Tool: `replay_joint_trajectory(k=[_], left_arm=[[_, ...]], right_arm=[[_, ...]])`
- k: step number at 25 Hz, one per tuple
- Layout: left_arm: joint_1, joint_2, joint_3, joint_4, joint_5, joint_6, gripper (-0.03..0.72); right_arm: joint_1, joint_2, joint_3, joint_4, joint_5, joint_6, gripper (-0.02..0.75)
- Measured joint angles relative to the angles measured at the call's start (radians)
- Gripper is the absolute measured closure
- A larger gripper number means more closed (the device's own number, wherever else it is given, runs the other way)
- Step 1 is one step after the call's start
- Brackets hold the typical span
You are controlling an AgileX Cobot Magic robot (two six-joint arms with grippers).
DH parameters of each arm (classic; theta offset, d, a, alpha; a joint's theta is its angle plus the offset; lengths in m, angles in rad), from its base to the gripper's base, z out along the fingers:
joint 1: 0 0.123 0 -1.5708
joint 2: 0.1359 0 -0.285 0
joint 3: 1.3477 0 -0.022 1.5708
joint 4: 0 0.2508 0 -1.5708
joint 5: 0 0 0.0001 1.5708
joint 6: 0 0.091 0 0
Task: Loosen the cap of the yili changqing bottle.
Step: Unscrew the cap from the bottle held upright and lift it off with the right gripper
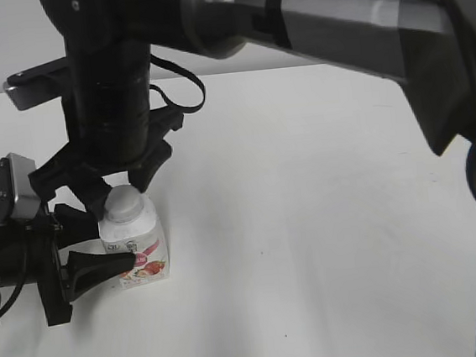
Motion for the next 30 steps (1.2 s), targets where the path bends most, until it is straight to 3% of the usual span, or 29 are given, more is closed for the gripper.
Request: replay_joint_trajectory(k=[6, 14, 20, 30], left_arm=[[0.000, 0.000, 0.000, 0.000, 0.000, 0.000, 0.294], [0.000, 0.000, 0.000, 0.000, 0.001, 0.000, 0.294], [0.000, 0.000, 0.000, 0.000, 0.001, 0.000, 0.294], [0.000, 0.000, 0.000, 0.000, 0.003, 0.000, 0.294]], right_arm=[[0.000, 0.001, -0.011, -0.008, 0.005, 0.000, 0.323], [0.000, 0.005, -0.013, -0.010, 0.005, -0.001, 0.330], [0.000, 0.009, -0.013, -0.006, 0.005, -0.011, 0.264], [0.000, 0.009, -0.013, -0.005, 0.006, -0.013, 0.254]])
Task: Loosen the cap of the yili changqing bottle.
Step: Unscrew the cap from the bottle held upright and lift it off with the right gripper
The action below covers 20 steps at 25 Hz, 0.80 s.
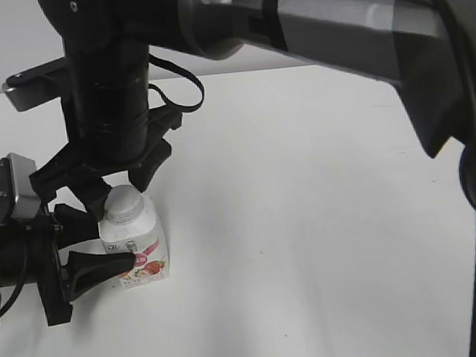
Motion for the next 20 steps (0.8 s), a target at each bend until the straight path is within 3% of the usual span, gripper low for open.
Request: replay_joint_trajectory(k=[14, 20], left_arm=[[0.000, 0.000, 0.000, 0.000, 0.001, 0.000, 0.294], [0.000, 0.000, 0.000, -0.001, 0.001, 0.000, 0.294]], right_arm=[[0.000, 0.000, 0.014, -0.005, 0.001, -0.005, 0.260], [0.000, 0.000, 0.014, -0.005, 0.001, -0.018, 0.343]])
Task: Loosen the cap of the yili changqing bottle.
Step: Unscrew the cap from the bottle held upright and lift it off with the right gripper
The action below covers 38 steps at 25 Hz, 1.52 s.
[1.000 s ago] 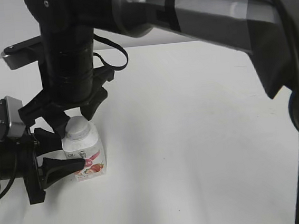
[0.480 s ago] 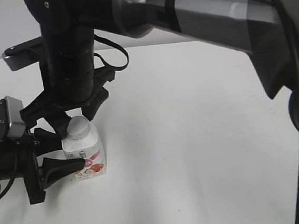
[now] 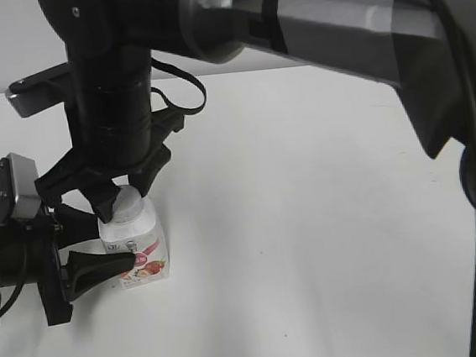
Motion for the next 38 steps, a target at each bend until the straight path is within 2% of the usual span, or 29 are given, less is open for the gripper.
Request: replay_joint_trajectory(k=[3, 9, 15, 22, 38], left_arm=[[0.000, 0.000, 0.000, 0.000, 0.000, 0.000, 0.300], [0.000, 0.000, 0.000, 0.006, 0.001, 0.005, 0.305], [0.001, 0.000, 0.000, 0.008, 0.001, 0.010, 0.312], [0.001, 0.000, 0.000, 0.007, 0.001, 0.010, 0.316], [0.001, 0.000, 0.000, 0.006, 0.001, 0.010, 0.319]], right_arm=[[0.000, 0.000, 0.000, 0.001, 0.000, -0.110, 0.343], [-0.002, -0.001, 0.000, 0.033, 0.002, -0.649, 0.345], [-0.005, -0.002, 0.000, 0.045, 0.004, -0.862, 0.345], [-0.005, -0.002, 0.000, 0.037, 0.004, -0.988, 0.345], [-0.005, -0.003, 0.000, 0.036, 0.004, -1.002, 0.346]])
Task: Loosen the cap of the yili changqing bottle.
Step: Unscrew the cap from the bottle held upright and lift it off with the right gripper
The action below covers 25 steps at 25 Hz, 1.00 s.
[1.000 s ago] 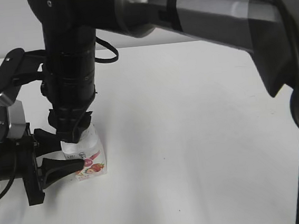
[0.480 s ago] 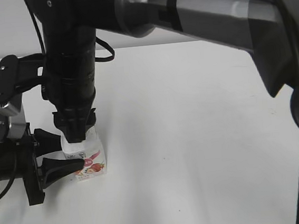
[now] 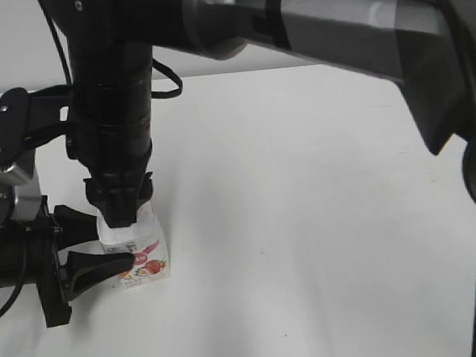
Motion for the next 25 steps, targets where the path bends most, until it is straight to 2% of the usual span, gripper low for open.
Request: replay_joint_trajectory(k=[6, 14, 17, 22, 25], left_arm=[[0.000, 0.000, 0.000, -0.002, 0.000, -0.001, 0.321], [-0.001, 0.000, 0.000, -0.007, 0.002, -0.004, 0.322], [-0.001, 0.000, 0.000, -0.007, 0.002, -0.004, 0.322], [-0.001, 0.000, 0.000, -0.007, 0.002, -0.006, 0.322], [-0.001, 0.000, 0.000, -0.007, 0.003, -0.006, 0.322]], right_arm=[[0.000, 0.001, -0.018, -0.001, 0.007, 0.027, 0.324], [0.005, -0.029, -0.047, 0.006, 0.003, 0.135, 0.214], [0.005, -0.041, -0.047, -0.001, 0.003, 0.328, 0.204], [0.005, -0.042, -0.047, -0.047, 0.003, 0.897, 0.203], [0.005, -0.042, -0.047, -0.050, 0.003, 1.065, 0.203]])
